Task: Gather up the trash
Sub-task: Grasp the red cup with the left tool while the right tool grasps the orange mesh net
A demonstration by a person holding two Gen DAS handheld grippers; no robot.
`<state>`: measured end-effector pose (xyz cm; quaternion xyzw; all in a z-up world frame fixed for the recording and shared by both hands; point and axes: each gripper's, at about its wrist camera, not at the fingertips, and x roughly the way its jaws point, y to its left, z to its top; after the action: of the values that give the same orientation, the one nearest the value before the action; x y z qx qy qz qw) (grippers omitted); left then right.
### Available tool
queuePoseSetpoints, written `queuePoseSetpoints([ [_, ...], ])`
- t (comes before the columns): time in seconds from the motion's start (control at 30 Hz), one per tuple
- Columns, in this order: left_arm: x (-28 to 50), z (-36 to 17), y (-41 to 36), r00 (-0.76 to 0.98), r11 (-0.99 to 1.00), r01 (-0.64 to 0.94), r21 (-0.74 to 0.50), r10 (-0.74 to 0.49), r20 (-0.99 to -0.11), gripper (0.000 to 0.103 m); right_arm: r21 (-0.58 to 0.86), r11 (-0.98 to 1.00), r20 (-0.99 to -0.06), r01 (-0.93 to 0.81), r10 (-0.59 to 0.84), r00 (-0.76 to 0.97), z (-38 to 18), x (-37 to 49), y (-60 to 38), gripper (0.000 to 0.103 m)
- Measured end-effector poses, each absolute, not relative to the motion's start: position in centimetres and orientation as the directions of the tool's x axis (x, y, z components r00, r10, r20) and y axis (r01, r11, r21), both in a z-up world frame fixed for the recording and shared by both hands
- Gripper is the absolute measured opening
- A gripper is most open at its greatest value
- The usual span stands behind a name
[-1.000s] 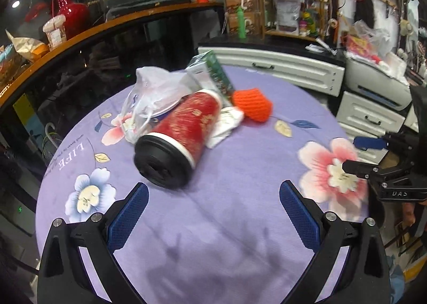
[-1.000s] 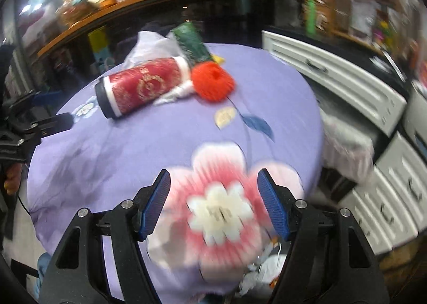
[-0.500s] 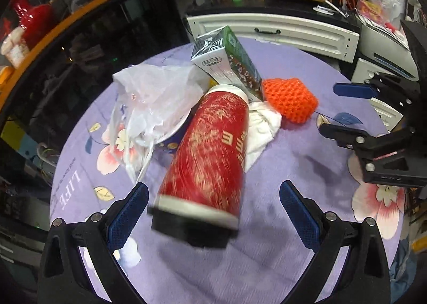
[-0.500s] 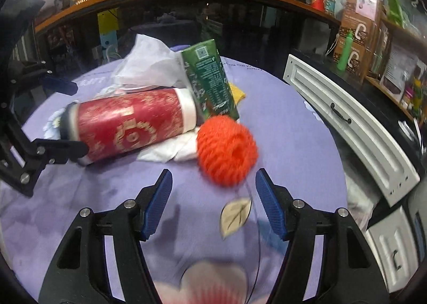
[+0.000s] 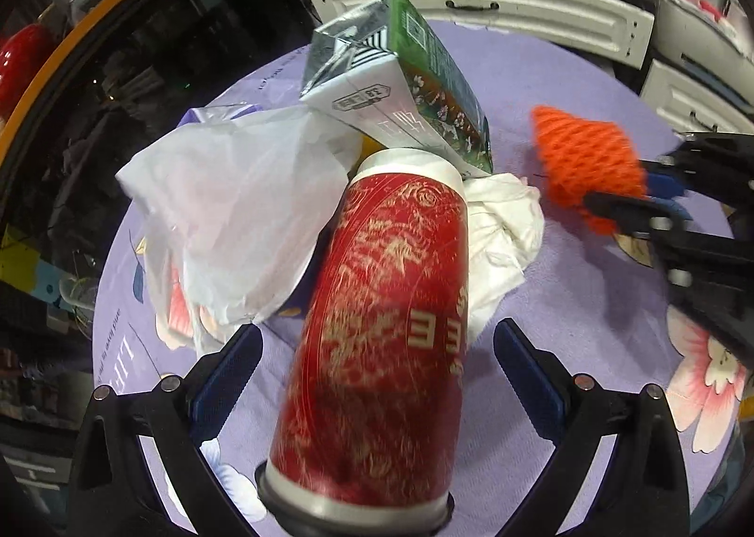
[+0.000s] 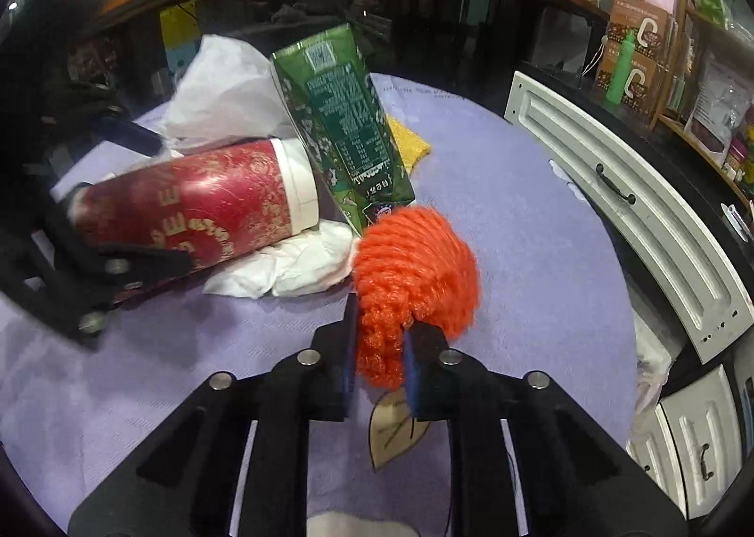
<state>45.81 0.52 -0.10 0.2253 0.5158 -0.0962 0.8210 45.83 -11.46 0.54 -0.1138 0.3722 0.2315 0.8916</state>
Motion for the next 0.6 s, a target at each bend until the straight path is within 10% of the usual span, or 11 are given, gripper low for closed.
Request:
queuePoseSetpoints([
  [0.5, 47.8, -2.0, -1.3, 0.437, 0.828, 0.394, 0.398, 0.212, -0.874, 0.094, 0.037, 0.836, -0.654, -0.547, 0.434, 0.62, 2.8, 39.0, -13.3, 0.015],
  [0.6, 47.0, -2.0, -1.7, 0.463, 0.809, 0.39, 0.44, 0.241, -0.853, 0.076, 0.044, 0.839, -0.646, -0.542, 0.438, 0.626, 2.9, 38.2, -13.7, 0.015],
])
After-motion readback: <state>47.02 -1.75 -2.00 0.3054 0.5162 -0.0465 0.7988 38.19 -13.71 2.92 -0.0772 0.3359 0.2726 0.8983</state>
